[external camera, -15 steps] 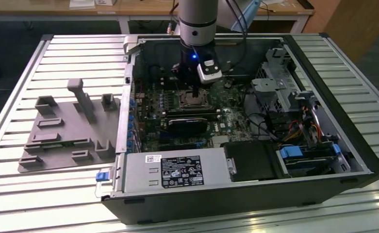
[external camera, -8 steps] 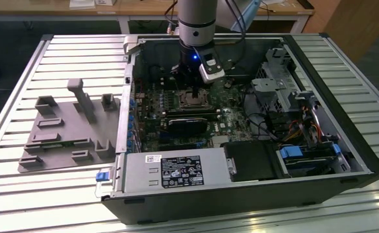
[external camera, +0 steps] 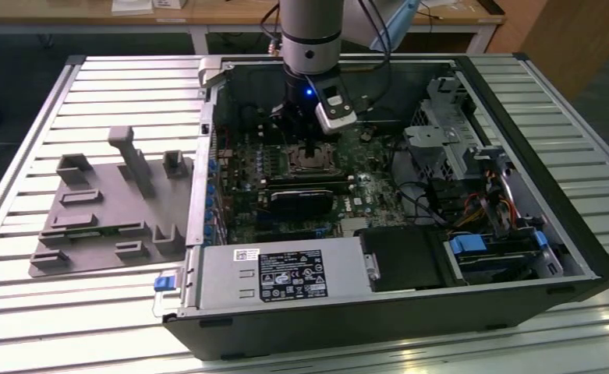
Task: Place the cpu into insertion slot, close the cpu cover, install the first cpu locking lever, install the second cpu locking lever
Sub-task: 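Close the cpu cover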
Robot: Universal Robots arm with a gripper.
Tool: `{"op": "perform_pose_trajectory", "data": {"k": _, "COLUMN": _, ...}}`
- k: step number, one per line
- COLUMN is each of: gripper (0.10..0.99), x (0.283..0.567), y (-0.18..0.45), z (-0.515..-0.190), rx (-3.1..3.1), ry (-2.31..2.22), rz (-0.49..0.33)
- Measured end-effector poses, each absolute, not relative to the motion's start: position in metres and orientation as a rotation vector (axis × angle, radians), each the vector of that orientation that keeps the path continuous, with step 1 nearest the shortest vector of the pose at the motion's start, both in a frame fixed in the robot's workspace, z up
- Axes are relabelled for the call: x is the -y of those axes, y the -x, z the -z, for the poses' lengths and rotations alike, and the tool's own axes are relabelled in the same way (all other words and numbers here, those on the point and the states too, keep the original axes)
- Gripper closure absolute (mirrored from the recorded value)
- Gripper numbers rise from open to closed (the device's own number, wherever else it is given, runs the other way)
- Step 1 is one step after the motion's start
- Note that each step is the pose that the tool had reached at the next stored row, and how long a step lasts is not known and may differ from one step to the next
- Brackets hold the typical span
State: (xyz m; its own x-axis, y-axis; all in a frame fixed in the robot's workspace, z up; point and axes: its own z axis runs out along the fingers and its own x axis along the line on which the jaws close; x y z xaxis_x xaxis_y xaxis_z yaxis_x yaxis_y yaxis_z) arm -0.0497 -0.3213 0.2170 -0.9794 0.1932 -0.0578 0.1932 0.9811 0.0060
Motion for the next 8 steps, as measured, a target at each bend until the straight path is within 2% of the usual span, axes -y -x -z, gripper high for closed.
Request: {"op": "perform_pose_trajectory", "data": {"k": 8, "gripper": 0.984, "x": 0.3212, "y": 0.0497, "z": -0.2256, "rx": -3.070, "ry": -0.279, "rz": -0.002}}
